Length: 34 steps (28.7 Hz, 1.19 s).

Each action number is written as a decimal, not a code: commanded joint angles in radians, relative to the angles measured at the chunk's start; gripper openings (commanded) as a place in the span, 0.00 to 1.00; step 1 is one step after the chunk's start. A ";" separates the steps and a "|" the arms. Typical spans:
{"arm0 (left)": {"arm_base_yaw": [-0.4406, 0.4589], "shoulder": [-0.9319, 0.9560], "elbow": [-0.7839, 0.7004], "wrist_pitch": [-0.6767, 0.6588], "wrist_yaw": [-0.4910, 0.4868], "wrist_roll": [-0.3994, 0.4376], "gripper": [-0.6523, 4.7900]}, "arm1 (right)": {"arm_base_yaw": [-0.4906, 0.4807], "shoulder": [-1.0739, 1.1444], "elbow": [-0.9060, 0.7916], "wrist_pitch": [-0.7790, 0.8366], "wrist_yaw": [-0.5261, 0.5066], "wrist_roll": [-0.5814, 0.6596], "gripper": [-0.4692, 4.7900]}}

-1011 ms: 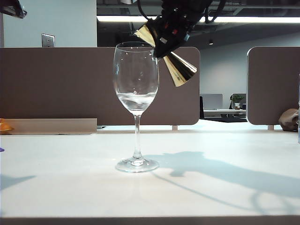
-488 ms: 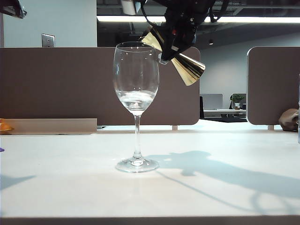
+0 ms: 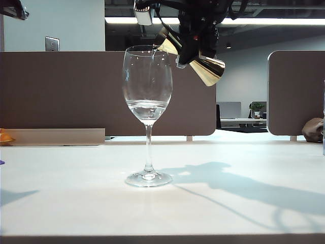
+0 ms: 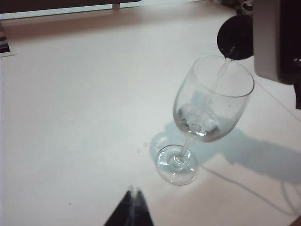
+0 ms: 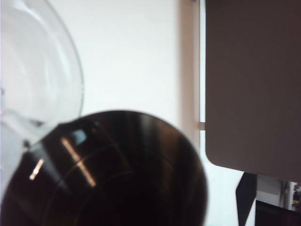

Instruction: Pick up the jigger and pour the water inside into the glass.

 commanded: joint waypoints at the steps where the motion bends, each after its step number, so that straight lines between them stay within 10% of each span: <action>1: -0.001 -0.002 0.008 0.012 0.001 0.001 0.11 | 0.002 -0.006 0.006 0.042 0.047 -0.064 0.09; 21: -0.001 -0.002 0.008 0.011 0.009 0.044 0.11 | 0.004 -0.007 0.010 0.129 0.100 -0.323 0.09; 34: -0.001 -0.002 0.008 0.010 0.009 0.045 0.11 | -0.009 -0.043 0.009 0.156 0.021 0.426 0.09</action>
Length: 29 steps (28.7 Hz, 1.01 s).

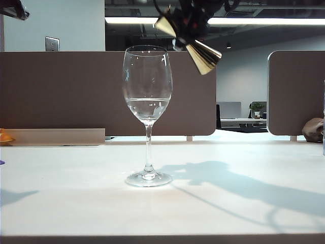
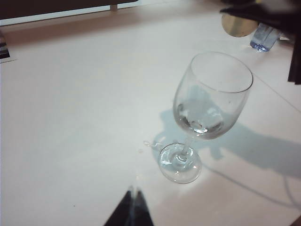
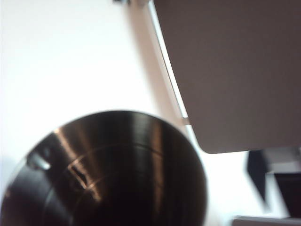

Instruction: Pick up the jigger and pour the water inside into the glass.

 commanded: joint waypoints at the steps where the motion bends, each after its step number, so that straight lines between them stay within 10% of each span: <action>1: -0.001 -0.002 0.008 0.010 0.005 0.002 0.11 | -0.030 -0.031 0.005 0.028 -0.024 0.257 0.09; 29: -0.001 -0.003 0.009 0.005 0.023 -0.003 0.11 | -0.144 -0.470 -0.758 0.502 -0.205 0.869 0.09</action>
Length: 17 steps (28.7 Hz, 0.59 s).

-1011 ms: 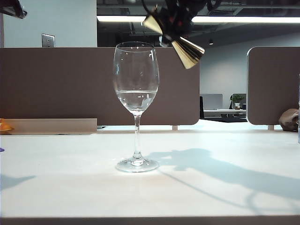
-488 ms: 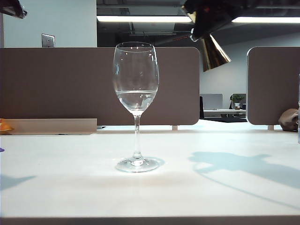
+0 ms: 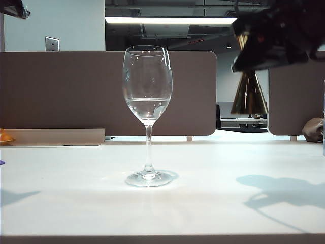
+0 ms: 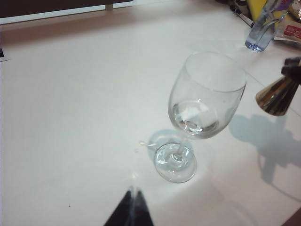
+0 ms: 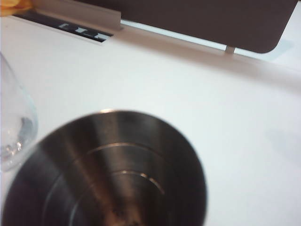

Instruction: Pick up the jigger and pour the water inside into the glass.

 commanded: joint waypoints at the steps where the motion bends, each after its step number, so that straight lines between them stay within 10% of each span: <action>1: -0.001 -0.004 0.009 0.007 0.005 0.000 0.11 | -0.002 0.004 -0.029 0.060 0.003 0.031 0.09; 17: -0.001 -0.069 0.010 -0.012 0.005 -0.064 0.11 | -0.014 0.235 -0.085 0.305 -0.006 0.081 0.09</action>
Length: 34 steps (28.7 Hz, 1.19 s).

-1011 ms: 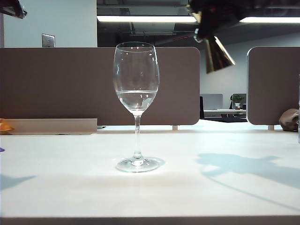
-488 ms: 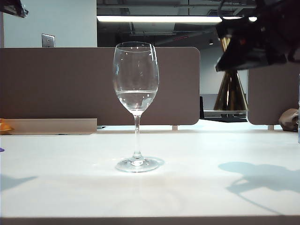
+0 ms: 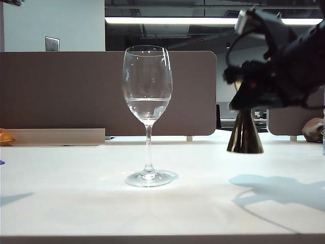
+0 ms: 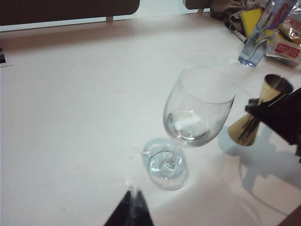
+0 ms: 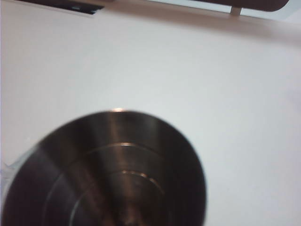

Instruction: Pick up the jigger and pour the water inside into the glass.

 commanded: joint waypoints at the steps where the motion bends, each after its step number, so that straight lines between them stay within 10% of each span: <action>1: -0.002 -0.021 0.006 -0.004 0.003 -0.013 0.11 | 0.000 0.054 0.005 0.089 -0.002 0.007 0.09; 29: -0.002 -0.201 0.006 -0.103 0.048 -0.085 0.11 | -0.007 0.225 0.006 0.161 -0.026 0.007 0.09; 34: -0.001 -0.251 0.006 -0.146 0.041 -0.099 0.11 | -0.007 0.229 0.006 0.158 -0.033 0.007 0.25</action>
